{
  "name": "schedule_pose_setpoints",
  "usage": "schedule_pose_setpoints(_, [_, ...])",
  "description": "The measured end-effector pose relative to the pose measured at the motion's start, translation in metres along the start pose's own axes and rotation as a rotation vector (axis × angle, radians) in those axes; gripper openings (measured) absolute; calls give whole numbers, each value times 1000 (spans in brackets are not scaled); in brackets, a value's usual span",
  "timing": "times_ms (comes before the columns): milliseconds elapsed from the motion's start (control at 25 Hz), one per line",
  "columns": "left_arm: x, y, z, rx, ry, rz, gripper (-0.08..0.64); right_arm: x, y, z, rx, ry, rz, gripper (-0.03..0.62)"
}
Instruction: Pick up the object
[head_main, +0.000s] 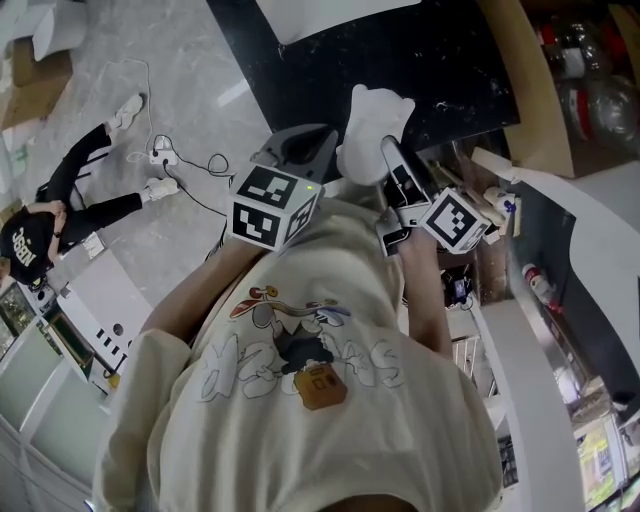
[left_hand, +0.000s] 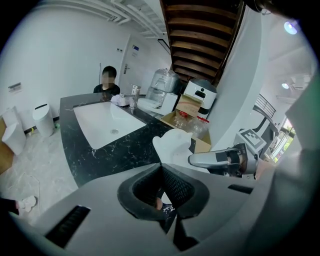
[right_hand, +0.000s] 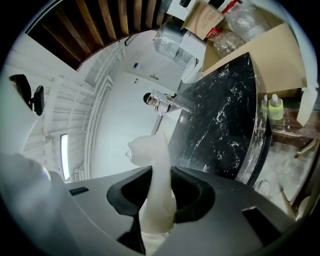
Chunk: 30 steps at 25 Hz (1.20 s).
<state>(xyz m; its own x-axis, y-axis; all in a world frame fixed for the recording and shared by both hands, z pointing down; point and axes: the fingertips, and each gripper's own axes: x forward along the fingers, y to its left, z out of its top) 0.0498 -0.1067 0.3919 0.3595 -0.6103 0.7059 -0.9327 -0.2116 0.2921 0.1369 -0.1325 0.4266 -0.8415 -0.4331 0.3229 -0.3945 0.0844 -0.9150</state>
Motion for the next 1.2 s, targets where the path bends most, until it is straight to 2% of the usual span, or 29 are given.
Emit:
schedule_pose_setpoints(320, [2, -4, 5, 58, 3, -34, 14, -4, 6, -2, 5, -71, -14, 129])
schedule_pose_setpoints(560, [-7, 5, 3, 70, 23, -75, 14, -9, 11, -11, 28, -136, -69, 129])
schedule_pose_setpoints(680, [-16, 10, 2, 74, 17, -95, 14, -12, 19, -15, -4, -172, -87, 129])
schedule_pose_setpoints(960, [-39, 18, 1, 106, 4, -143, 14, -16, 38, -39, 33, -263, -123, 129])
schedule_pose_setpoints(1200, [-56, 25, 2, 131, -15, -184, 14, -11, 60, -55, 14, -315, -134, 129])
